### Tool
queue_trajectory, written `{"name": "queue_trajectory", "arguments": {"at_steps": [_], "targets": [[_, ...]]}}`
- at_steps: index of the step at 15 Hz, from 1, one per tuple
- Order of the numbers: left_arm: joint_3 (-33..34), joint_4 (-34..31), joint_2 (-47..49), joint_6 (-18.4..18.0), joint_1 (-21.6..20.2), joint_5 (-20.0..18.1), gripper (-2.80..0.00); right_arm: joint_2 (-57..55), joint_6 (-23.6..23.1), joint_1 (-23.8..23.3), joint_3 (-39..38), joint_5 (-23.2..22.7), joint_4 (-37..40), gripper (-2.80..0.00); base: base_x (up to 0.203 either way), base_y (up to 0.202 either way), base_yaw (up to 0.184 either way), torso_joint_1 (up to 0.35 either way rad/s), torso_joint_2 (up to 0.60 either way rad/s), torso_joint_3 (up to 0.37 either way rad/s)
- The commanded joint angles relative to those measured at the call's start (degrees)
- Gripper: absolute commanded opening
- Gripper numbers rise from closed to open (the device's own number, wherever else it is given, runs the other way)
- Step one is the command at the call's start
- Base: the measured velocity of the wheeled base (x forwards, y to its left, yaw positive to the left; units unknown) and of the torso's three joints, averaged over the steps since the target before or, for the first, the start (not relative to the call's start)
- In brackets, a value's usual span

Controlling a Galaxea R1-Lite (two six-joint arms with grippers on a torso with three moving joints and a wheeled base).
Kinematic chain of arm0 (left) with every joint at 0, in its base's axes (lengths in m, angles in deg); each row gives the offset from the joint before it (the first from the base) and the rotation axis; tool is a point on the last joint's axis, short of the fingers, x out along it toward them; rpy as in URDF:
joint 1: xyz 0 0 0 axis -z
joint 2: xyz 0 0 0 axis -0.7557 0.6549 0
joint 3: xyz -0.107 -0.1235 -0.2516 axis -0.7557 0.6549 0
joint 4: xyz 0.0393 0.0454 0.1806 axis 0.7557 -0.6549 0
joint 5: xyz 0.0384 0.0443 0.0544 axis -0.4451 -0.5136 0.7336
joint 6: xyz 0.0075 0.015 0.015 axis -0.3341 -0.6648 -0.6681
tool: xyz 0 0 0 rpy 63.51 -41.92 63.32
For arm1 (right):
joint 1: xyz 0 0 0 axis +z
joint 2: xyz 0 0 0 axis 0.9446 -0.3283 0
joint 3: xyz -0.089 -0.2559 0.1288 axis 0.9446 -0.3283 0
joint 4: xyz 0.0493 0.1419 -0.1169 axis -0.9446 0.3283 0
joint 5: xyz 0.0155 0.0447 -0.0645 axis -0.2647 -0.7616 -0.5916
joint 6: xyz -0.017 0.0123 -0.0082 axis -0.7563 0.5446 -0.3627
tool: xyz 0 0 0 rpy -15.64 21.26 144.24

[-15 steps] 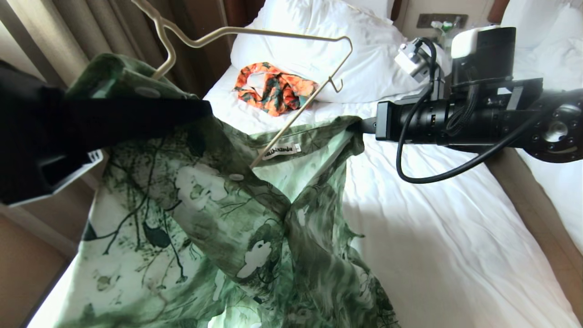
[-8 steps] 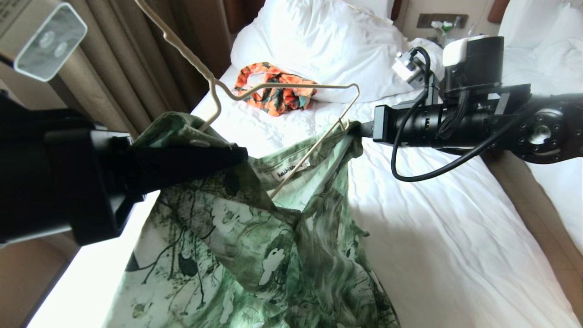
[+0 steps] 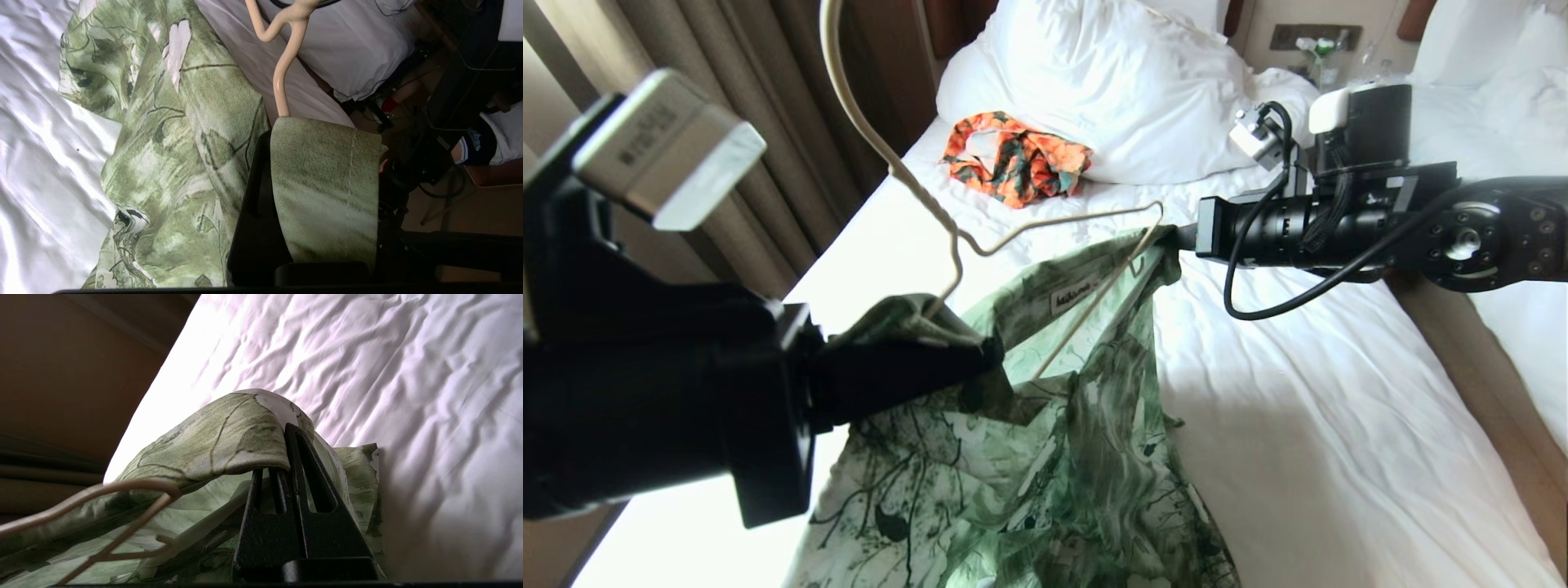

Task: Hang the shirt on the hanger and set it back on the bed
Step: Hook the other side of the shirt onto the hanger

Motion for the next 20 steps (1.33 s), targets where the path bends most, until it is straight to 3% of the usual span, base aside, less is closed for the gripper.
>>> {"name": "queue_trajectory", "arguments": {"at_steps": [1, 5, 8, 15, 20], "targets": [[4.7, 0.25, 1.1, -0.08, 0.67, -0.05, -2.8, -0.42, 0.09, -0.66, 0.29, -0.1, 0.2, -2.8, 0.0, 0.0, 0.0, 0.0, 0.0, 0.0], [5.27, 0.34, 1.18, -0.42, 1.52, 0.65, -2.8, 0.79, 0.09, -0.58, 0.16, -0.1, 1.32, -2.8, 0.0, 0.0, 0.0, 0.0, 0.0, 0.0], [3.54, 0.34, 0.32, -0.45, 1.31, 1.01, -2.8, 2.27, -1.94, -1.25, 0.29, -0.03, 6.78, -2.8, 0.0, 0.0, 0.0, 0.0, 0.0, 0.0], [2.76, -0.36, -0.78, -0.68, 1.26, 2.81, -2.8, 2.88, -3.41, -2.65, 1.54, -0.14, 7.78, -2.8, 0.0, 0.0, 0.0, 0.0, 0.0, 0.0], [3.48, -0.27, -1.98, -2.79, 1.17, 4.09, -2.8, 4.24, -5.71, -2.49, 3.26, -0.28, 16.1, -2.8, 0.0, 0.0, 0.0, 0.0, 0.0, 0.0]]}}
